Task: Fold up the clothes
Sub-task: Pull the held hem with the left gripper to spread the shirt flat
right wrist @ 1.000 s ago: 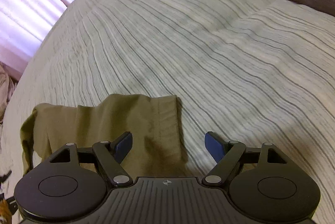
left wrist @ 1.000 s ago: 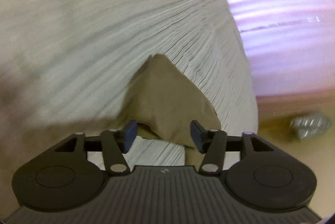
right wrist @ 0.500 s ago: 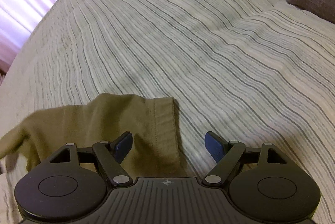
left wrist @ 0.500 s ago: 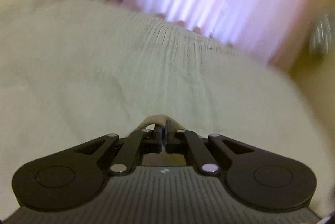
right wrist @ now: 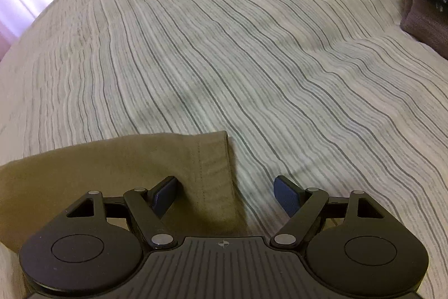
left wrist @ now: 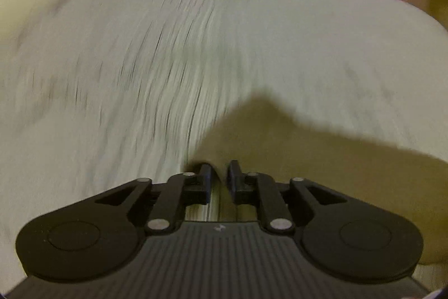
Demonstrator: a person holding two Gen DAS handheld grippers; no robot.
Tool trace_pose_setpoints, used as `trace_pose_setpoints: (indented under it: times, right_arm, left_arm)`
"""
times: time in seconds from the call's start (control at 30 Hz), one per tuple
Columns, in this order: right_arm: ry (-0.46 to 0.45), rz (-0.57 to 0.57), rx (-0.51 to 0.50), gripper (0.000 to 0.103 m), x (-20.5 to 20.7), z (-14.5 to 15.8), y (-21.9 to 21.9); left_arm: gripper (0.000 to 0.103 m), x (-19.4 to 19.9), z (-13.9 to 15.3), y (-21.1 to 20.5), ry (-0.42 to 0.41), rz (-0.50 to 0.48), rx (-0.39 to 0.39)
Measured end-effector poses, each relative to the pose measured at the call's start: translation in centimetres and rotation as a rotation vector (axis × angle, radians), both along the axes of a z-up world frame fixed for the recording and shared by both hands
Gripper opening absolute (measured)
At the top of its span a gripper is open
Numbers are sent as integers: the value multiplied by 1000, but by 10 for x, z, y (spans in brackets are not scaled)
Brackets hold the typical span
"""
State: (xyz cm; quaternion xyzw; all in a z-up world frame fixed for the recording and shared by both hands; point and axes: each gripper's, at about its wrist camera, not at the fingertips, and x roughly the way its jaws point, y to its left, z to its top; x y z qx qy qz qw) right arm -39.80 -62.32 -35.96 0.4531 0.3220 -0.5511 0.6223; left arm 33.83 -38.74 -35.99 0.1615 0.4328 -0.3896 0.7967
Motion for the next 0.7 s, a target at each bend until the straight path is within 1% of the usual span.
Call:
trace_pose_setpoints:
  times: [0.03,0.1,0.2,0.27,0.33,0.37,0.4,0.53,0.57,0.6,0.67,0.7]
  right_arm:
    - [-4,0,0,79,1,0,-1]
    - [-18,1,2,79,1,1,-4]
    - [-45,-23,11,79,-2,-1,-8]
    - [-50,-41,15,79,-1,-4,-11]
    - [-41,-42,14,79,3,-6,-12]
    - [-34,-41,13,79,6,-7,-12]
    - [-25,-36,12,79,8,-8,-12]
    - [-2,-25,14,79,13,-8,-12]
    - [-3,-27,16,79,12,-8,-12]
    - [-3,-30,16,79,12,-9,-12]
    - [5,-38,18,80,14,-10,-13]
    - [10,-44,16,80,15,-11,-13]
  left_arm:
    - [18,4,-4,13,64,81,-53]
    - [33,13,-6,37,193,232,-185]
    - [41,36,-11,56,339,414,-350]
    - [42,48,-18,59,416,482,-419]
    - [41,56,-26,49,465,501,-466]
    - [26,60,-30,43,488,508,-489]
    - [1,53,-24,37,448,447,-491]
    - [0,8,15,9,194,97,-458]
    - [0,-17,23,0,126,-51,-410]
    - [0,-48,30,-10,55,-222,-346]
    - [0,-99,27,-18,0,-451,-262]
    - [0,-118,19,-21,-8,-514,-230]
